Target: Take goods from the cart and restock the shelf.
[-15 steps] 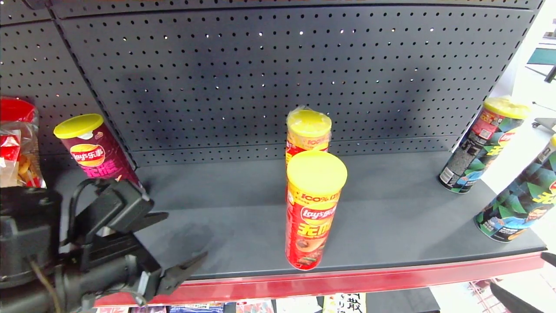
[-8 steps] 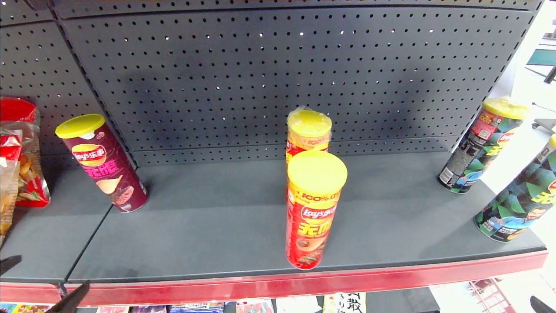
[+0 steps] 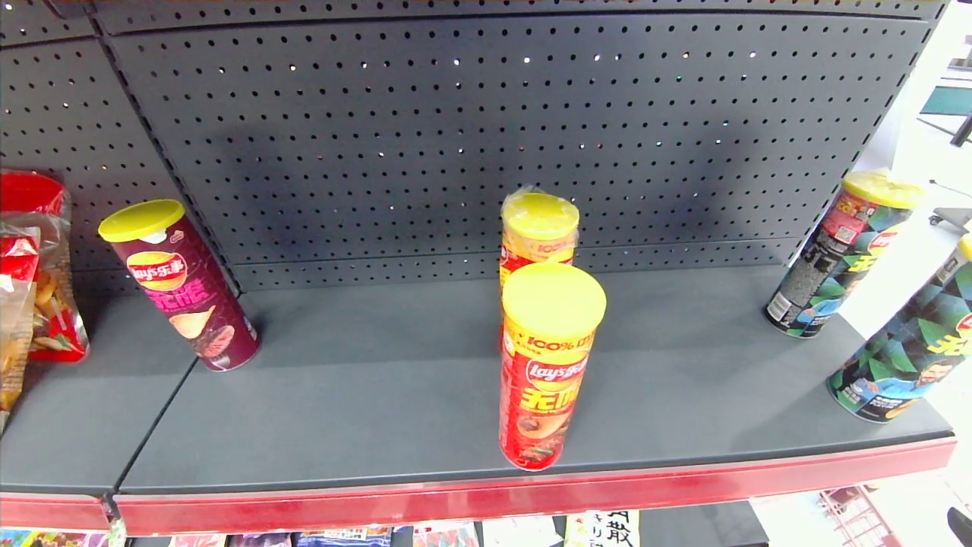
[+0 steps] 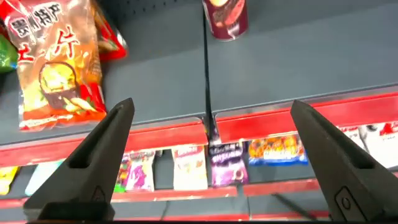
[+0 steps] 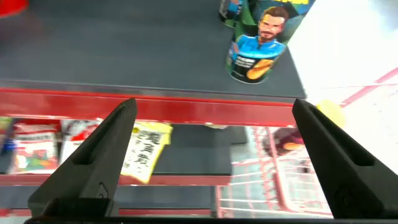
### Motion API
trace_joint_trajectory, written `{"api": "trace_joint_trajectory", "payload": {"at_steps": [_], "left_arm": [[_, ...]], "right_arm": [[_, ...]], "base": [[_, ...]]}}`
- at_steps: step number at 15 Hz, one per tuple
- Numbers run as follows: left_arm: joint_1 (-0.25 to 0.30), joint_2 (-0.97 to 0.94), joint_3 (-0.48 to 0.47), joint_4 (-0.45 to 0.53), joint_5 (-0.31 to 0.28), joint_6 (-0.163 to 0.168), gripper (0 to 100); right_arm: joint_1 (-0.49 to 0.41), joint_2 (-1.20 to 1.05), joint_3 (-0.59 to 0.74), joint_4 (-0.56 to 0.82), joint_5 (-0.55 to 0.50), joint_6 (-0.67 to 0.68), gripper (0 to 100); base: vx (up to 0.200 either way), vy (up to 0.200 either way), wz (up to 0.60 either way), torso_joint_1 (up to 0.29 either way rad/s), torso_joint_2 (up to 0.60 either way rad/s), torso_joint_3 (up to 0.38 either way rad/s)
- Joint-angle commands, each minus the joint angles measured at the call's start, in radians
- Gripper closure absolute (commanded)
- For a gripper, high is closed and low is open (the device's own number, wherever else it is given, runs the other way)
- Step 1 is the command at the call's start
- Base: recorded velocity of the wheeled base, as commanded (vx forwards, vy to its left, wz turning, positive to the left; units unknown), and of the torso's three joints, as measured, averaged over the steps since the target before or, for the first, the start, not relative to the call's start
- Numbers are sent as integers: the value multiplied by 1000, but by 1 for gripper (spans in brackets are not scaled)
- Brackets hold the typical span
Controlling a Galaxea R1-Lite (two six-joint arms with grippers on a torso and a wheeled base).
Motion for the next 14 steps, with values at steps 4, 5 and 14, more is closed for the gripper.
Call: {"api": "trace_joint_trajectory", "payload": {"at_steps": [4,5,14], "left_arm": [[1,-86,9,25,-19,1,0],[1,-86,9,31,-17,1,0],[1,-82,8,29,-11,41,0]], "right_arm": [[-7,-6,4,-1,4,-6,0],[-7,-8,6,-3,2,-4,0],[-9,-8,7,-3,-1,-4,0]], "base": [[-200,0,0,6,1,0],[-200,0,0,-7,-7,12],[-156,0,0,1,0,3]]}}
